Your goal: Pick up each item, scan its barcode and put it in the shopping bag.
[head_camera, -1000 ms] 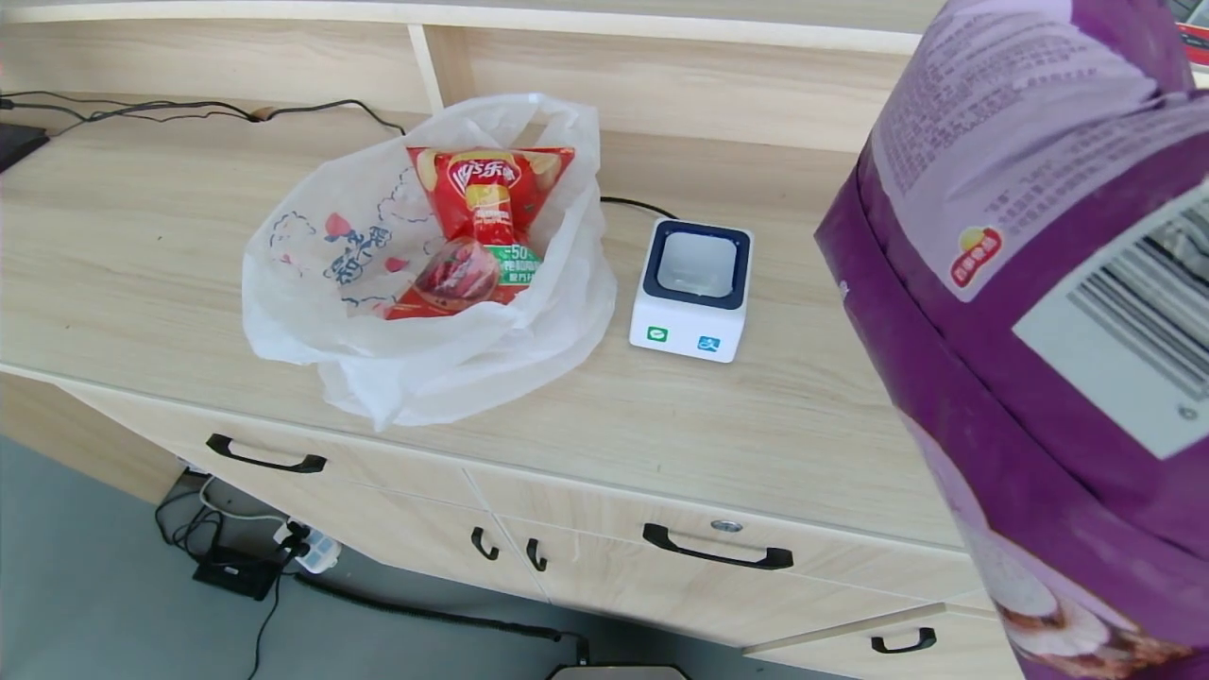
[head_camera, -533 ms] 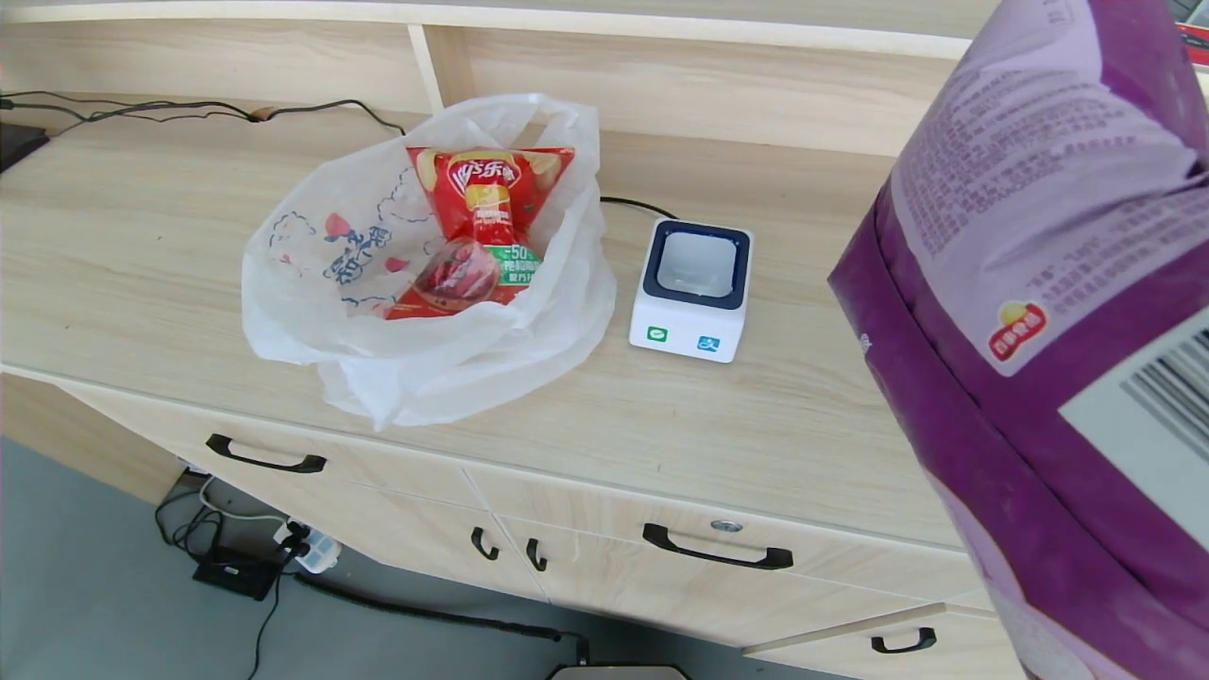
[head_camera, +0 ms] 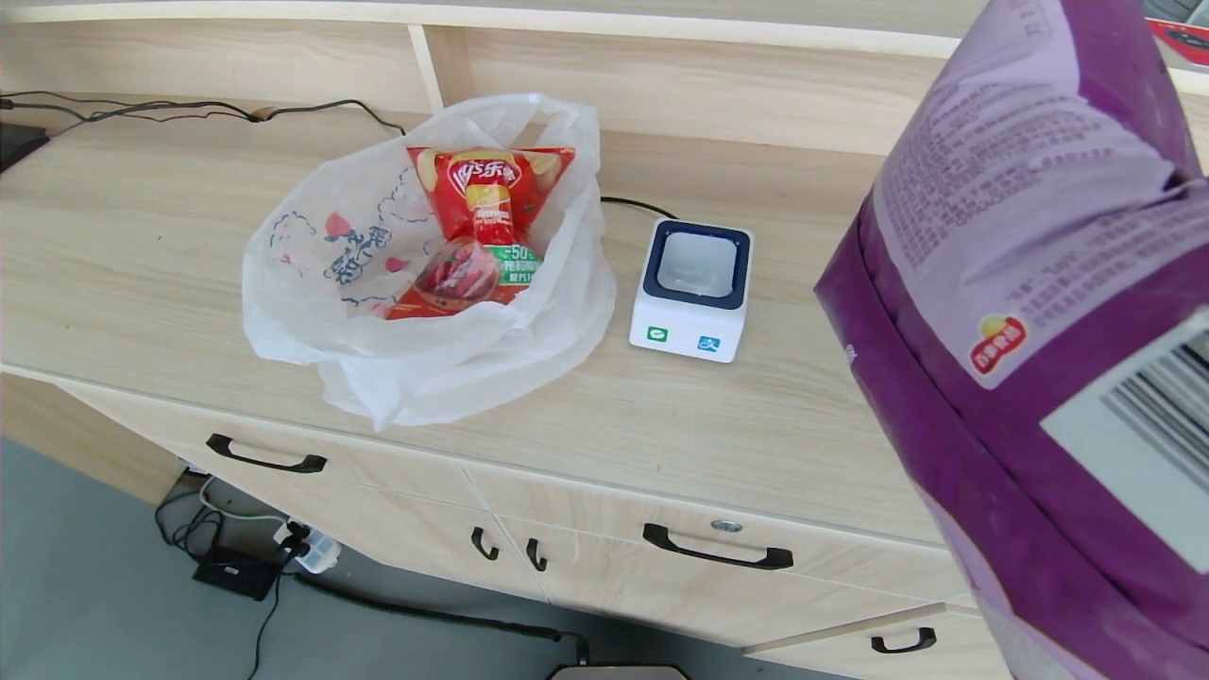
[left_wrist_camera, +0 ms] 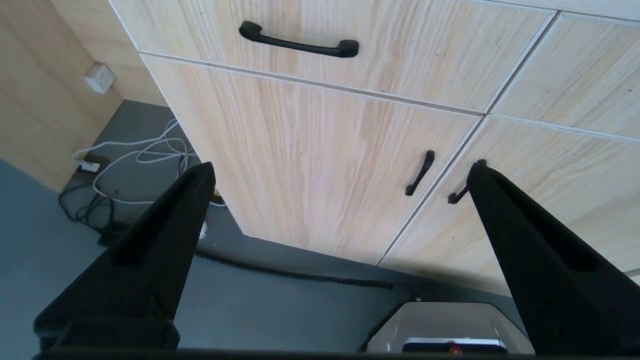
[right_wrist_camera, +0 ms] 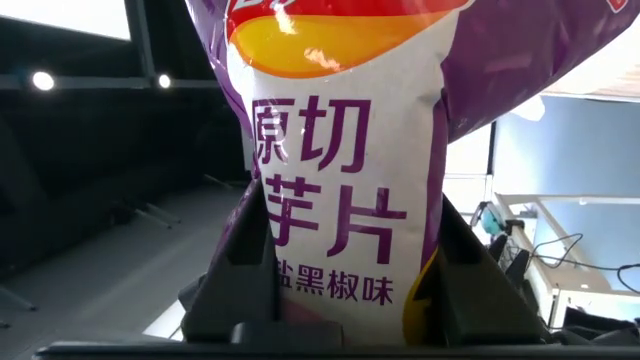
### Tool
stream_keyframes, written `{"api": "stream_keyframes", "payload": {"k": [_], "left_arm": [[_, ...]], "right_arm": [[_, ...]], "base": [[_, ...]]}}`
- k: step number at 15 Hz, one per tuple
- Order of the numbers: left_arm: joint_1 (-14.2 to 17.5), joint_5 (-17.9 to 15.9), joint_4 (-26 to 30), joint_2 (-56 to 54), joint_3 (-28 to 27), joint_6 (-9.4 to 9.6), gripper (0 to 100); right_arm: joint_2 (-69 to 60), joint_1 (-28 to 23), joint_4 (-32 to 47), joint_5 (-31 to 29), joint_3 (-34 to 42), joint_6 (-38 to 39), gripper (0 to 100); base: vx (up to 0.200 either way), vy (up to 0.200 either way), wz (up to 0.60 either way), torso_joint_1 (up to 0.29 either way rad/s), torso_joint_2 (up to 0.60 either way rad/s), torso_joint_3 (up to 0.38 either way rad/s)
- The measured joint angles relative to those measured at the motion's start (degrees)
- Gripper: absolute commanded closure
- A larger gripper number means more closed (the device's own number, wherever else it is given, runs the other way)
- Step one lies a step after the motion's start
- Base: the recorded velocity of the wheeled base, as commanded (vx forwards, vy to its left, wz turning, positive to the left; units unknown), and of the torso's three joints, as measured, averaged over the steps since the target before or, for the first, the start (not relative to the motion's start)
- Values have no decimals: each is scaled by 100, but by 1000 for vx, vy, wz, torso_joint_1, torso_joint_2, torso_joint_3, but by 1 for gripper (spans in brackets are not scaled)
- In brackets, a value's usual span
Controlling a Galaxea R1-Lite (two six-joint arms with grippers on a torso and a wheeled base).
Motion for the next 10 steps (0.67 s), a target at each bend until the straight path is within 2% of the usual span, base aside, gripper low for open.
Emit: {"api": "stream_keyframes", "payload": {"k": [3,5,7,10], "left_arm": [[-5,0,0,0,0,0,0],[-5,0,1,0,0,0,0],[-2,0,4,0,0,0,0],[2,0,-7,0,0,4,0]], "right_arm": [[61,-13,40,0,-28,-154,100],[221,-185,238,2,-171,-864,100],[406,-336,646,-88,-375,-2339,100],[681,-679,1530,-589,-814,-5444,100]], "base": [[0,0,0,0,0,0],[0,0,0,0,0,0],[0,0,0,0,0,0],[0,0,0,0,0,0]]}}
